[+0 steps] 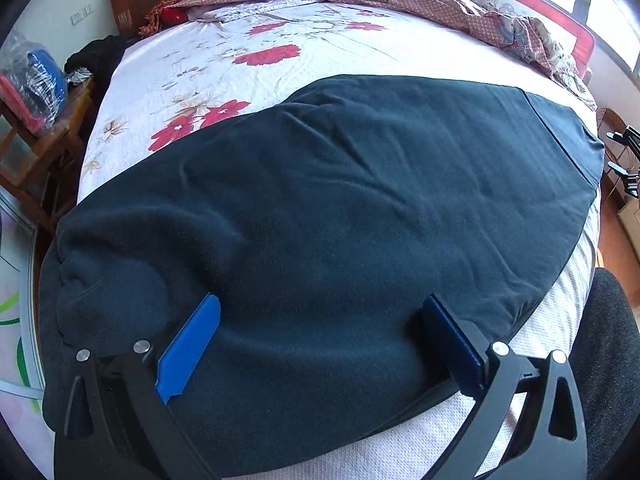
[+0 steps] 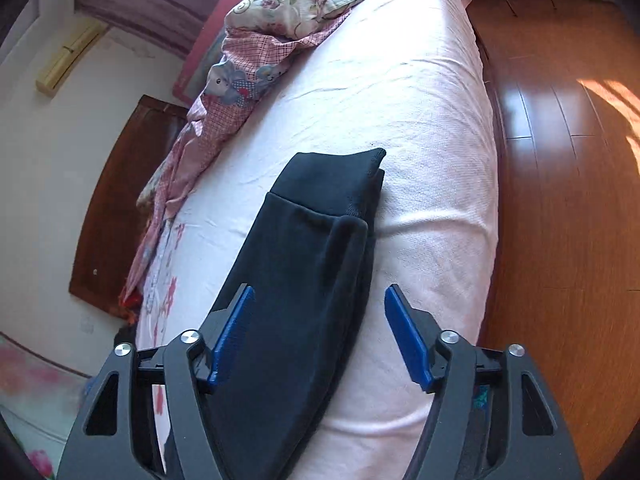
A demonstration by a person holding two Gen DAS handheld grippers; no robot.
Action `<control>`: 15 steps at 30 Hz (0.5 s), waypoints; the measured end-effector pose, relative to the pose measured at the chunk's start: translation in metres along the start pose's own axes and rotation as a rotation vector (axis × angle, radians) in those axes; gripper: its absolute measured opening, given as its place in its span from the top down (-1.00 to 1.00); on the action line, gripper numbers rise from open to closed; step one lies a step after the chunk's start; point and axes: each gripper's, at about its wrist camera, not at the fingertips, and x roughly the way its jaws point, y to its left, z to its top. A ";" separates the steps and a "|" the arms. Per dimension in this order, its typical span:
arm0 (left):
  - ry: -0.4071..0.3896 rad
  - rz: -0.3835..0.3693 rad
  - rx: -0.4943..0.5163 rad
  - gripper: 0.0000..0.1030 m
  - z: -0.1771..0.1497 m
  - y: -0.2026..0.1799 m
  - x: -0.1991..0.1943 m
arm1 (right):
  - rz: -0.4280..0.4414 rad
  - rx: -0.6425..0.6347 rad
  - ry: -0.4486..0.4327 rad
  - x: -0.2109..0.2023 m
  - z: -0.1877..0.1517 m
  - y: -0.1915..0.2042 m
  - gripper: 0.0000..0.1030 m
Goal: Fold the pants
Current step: 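Grasp the leg cuff with the right tool while the left tool presses the pants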
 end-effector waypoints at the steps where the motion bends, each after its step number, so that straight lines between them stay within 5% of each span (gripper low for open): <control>1: 0.002 0.002 0.001 -0.96 0.000 0.000 0.000 | -0.030 -0.003 -0.003 0.006 0.004 -0.001 -0.18; 2: 0.006 0.006 0.005 -0.96 0.000 -0.001 0.000 | -0.047 0.002 0.000 0.011 0.007 -0.003 -0.17; 3: 0.010 0.012 0.009 -0.96 0.000 -0.002 0.001 | -0.071 0.007 0.014 0.019 0.011 -0.001 0.10; 4: 0.014 0.017 0.011 -0.96 0.000 -0.002 0.001 | -0.094 -0.007 0.033 0.026 0.012 0.002 0.60; 5: 0.017 0.021 0.012 -0.96 0.001 -0.003 0.001 | -0.125 -0.041 0.040 0.031 0.013 0.008 0.77; 7: 0.021 0.024 0.014 -0.96 0.001 -0.004 0.001 | -0.119 -0.175 0.011 0.028 0.014 0.037 0.84; 11: 0.020 0.033 0.021 -0.96 0.001 -0.006 0.001 | 0.112 -0.201 -0.058 0.008 0.023 0.053 0.85; 15: 0.018 0.036 0.018 -0.97 0.002 -0.007 0.002 | -0.059 -0.105 0.052 0.040 0.026 0.012 0.85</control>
